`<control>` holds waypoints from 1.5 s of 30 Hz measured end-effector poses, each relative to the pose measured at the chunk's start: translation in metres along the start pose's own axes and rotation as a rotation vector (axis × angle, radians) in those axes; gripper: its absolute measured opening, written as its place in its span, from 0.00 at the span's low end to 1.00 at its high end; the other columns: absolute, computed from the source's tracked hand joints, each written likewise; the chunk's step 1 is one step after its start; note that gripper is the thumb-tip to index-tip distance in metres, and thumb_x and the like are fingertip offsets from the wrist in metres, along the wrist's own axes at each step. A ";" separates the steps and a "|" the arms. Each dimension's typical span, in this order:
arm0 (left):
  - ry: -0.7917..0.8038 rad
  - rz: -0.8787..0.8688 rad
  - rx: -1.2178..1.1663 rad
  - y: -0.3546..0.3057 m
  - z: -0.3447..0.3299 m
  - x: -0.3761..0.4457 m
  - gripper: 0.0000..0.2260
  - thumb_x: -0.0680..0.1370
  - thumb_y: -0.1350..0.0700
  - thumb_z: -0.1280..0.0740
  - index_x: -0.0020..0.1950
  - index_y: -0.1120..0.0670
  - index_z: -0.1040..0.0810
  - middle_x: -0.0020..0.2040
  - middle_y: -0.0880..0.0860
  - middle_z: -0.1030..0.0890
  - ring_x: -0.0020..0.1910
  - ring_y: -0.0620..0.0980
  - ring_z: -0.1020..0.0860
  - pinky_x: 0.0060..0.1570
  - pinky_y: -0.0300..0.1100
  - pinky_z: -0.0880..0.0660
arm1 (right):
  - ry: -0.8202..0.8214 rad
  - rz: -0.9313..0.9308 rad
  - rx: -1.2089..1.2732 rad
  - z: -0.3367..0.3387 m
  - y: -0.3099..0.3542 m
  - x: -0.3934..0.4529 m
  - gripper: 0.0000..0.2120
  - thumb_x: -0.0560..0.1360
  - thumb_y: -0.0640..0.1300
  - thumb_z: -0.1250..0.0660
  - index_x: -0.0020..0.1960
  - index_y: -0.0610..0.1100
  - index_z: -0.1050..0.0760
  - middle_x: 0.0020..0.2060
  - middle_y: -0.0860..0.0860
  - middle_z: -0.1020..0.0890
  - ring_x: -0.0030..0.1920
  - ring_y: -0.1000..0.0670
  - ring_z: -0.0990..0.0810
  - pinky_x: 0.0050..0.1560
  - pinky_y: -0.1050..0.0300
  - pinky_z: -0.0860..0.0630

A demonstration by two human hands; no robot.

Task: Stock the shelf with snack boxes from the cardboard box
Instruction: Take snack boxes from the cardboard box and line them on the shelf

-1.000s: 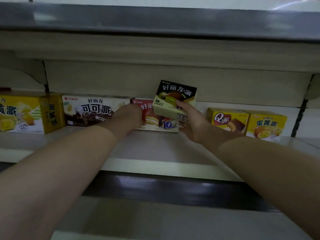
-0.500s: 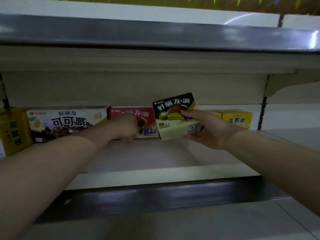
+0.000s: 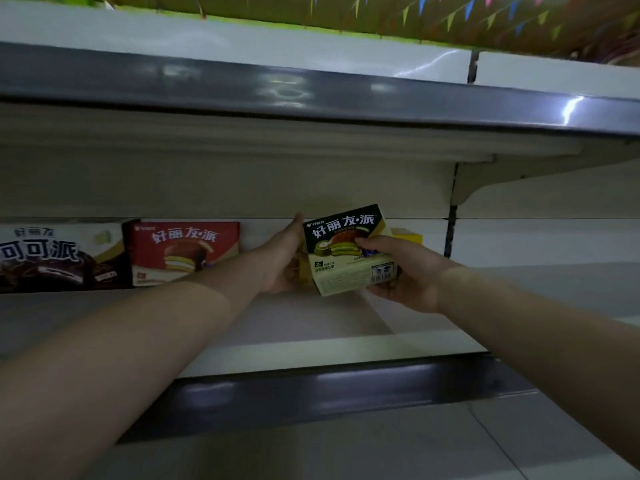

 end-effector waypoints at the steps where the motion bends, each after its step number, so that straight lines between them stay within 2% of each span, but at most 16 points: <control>1: 0.004 0.007 0.012 0.000 -0.003 0.000 0.29 0.79 0.33 0.48 0.44 0.57 0.23 0.35 0.56 0.20 0.31 0.52 0.21 0.27 0.38 0.25 | 0.006 0.005 -0.002 0.010 0.003 0.000 0.06 0.73 0.46 0.28 0.47 0.46 0.23 0.45 0.47 0.16 0.48 0.48 0.19 0.52 0.56 0.24; 3: 0.002 0.021 0.041 -0.001 -0.006 0.001 0.31 0.78 0.32 0.49 0.49 0.58 0.22 0.44 0.58 0.18 0.39 0.53 0.19 0.34 0.41 0.23 | 0.003 0.019 0.006 0.034 0.010 -0.001 0.08 0.72 0.46 0.28 0.50 0.46 0.23 0.45 0.47 0.16 0.47 0.49 0.19 0.52 0.56 0.24; 6: 0.025 0.059 0.021 -0.002 -0.013 0.003 0.34 0.77 0.30 0.50 0.50 0.59 0.23 0.53 0.60 0.19 0.52 0.56 0.20 0.56 0.48 0.26 | -0.010 0.042 0.044 0.065 0.019 -0.001 0.06 0.73 0.47 0.29 0.48 0.46 0.22 0.43 0.47 0.15 0.44 0.49 0.17 0.45 0.58 0.22; 10: 0.072 0.071 -0.023 0.002 -0.045 0.008 0.38 0.76 0.28 0.50 0.56 0.61 0.23 0.56 0.61 0.19 0.57 0.56 0.21 0.67 0.51 0.30 | 0.034 0.067 0.039 0.088 0.025 -0.001 0.04 0.75 0.47 0.32 0.45 0.46 0.23 0.38 0.48 0.15 0.41 0.49 0.17 0.38 0.61 0.22; 16: 0.142 0.080 -0.132 0.000 -0.078 0.013 0.45 0.75 0.27 0.52 0.71 0.65 0.33 0.61 0.64 0.23 0.54 0.58 0.21 0.59 0.50 0.25 | 0.051 0.047 0.072 0.097 0.019 0.012 0.08 0.74 0.48 0.30 0.50 0.46 0.22 0.47 0.47 0.15 0.49 0.48 0.17 0.43 0.60 0.24; 20: 0.159 0.086 -0.257 0.002 -0.081 0.021 0.45 0.73 0.26 0.52 0.78 0.58 0.43 0.70 0.65 0.30 0.53 0.61 0.20 0.41 0.51 0.19 | 0.047 0.034 0.068 0.090 0.015 0.021 0.07 0.74 0.49 0.29 0.48 0.46 0.22 0.52 0.45 0.16 0.55 0.46 0.18 0.44 0.58 0.24; 24: 0.181 0.037 -0.253 -0.011 -0.054 0.019 0.49 0.71 0.23 0.58 0.69 0.61 0.30 0.61 0.63 0.22 0.57 0.61 0.21 0.49 0.53 0.21 | 0.118 0.023 0.055 0.064 0.010 0.033 0.09 0.73 0.50 0.29 0.50 0.46 0.22 0.52 0.46 0.16 0.56 0.46 0.18 0.60 0.53 0.25; 27: 0.140 -0.036 -0.114 -0.024 -0.023 0.004 0.45 0.70 0.23 0.52 0.62 0.60 0.24 0.58 0.62 0.19 0.57 0.60 0.20 0.54 0.54 0.23 | 0.163 0.039 0.027 0.034 0.010 0.039 0.10 0.74 0.52 0.30 0.51 0.47 0.23 0.50 0.47 0.16 0.53 0.49 0.19 0.57 0.56 0.26; 29: 0.121 -0.084 0.056 -0.021 -0.001 -0.002 0.35 0.67 0.31 0.34 0.61 0.57 0.22 0.60 0.60 0.19 0.56 0.56 0.19 0.55 0.52 0.22 | 0.195 0.032 -0.136 0.017 0.008 0.045 0.17 0.73 0.57 0.30 0.55 0.47 0.24 0.54 0.48 0.18 0.54 0.50 0.21 0.58 0.55 0.25; 31: 0.162 -0.122 0.194 -0.010 0.015 -0.004 0.36 0.58 0.46 0.19 0.62 0.58 0.23 0.60 0.59 0.19 0.57 0.54 0.19 0.57 0.50 0.22 | 0.200 0.040 -0.582 0.011 0.003 0.051 0.27 0.72 0.65 0.34 0.61 0.46 0.27 0.57 0.49 0.23 0.57 0.48 0.23 0.60 0.54 0.26; 33: 0.148 -0.168 0.250 -0.001 0.023 0.001 0.34 0.60 0.58 0.20 0.65 0.60 0.25 0.59 0.59 0.19 0.58 0.55 0.20 0.60 0.49 0.23 | 0.215 0.157 -1.030 0.007 -0.001 0.054 0.30 0.75 0.66 0.40 0.67 0.46 0.28 0.58 0.49 0.24 0.57 0.48 0.25 0.56 0.64 0.27; 35: 0.109 -0.250 0.377 0.003 0.024 0.005 0.26 0.69 0.66 0.27 0.66 0.60 0.26 0.59 0.57 0.19 0.58 0.54 0.20 0.57 0.42 0.22 | 0.224 0.265 -1.174 0.004 0.001 0.056 0.25 0.80 0.61 0.45 0.68 0.47 0.26 0.53 0.47 0.24 0.52 0.49 0.26 0.43 0.75 0.32; 36: 0.104 -0.276 0.467 0.004 0.021 0.006 0.24 0.71 0.67 0.28 0.66 0.59 0.26 0.60 0.56 0.19 0.58 0.52 0.20 0.56 0.40 0.22 | 0.220 0.271 -1.206 0.003 0.002 0.057 0.23 0.81 0.59 0.45 0.67 0.47 0.25 0.53 0.46 0.24 0.52 0.48 0.26 0.43 0.74 0.32; 38: 0.080 -0.287 0.575 0.004 0.020 0.014 0.22 0.73 0.65 0.27 0.66 0.59 0.25 0.60 0.56 0.19 0.57 0.53 0.20 0.56 0.43 0.22 | 0.189 0.283 -1.347 -0.001 0.003 0.062 0.23 0.80 0.59 0.45 0.64 0.46 0.23 0.54 0.42 0.22 0.55 0.45 0.24 0.53 0.62 0.28; 41: -0.011 -0.246 0.593 0.003 0.014 0.025 0.18 0.73 0.64 0.26 0.61 0.59 0.25 0.55 0.56 0.19 0.52 0.55 0.18 0.51 0.49 0.20 | 0.035 0.296 -1.476 0.002 0.004 0.078 0.23 0.77 0.58 0.36 0.56 0.39 0.20 0.35 0.44 0.25 0.43 0.46 0.24 0.39 0.56 0.30; 45: -0.060 -0.334 0.804 0.006 0.005 0.043 0.21 0.72 0.62 0.25 0.62 0.60 0.26 0.55 0.57 0.20 0.48 0.51 0.19 0.38 0.39 0.20 | 0.010 0.210 -1.602 0.009 -0.001 0.096 0.14 0.75 0.49 0.31 0.53 0.39 0.21 0.33 0.46 0.28 0.38 0.47 0.26 0.31 0.58 0.32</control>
Point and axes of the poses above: each hand's wrist, its own x-axis towards the middle knuckle, its own z-axis out of the back of the hand, y = z × x, the point moved 1 cm from there along x, towards the middle knuckle
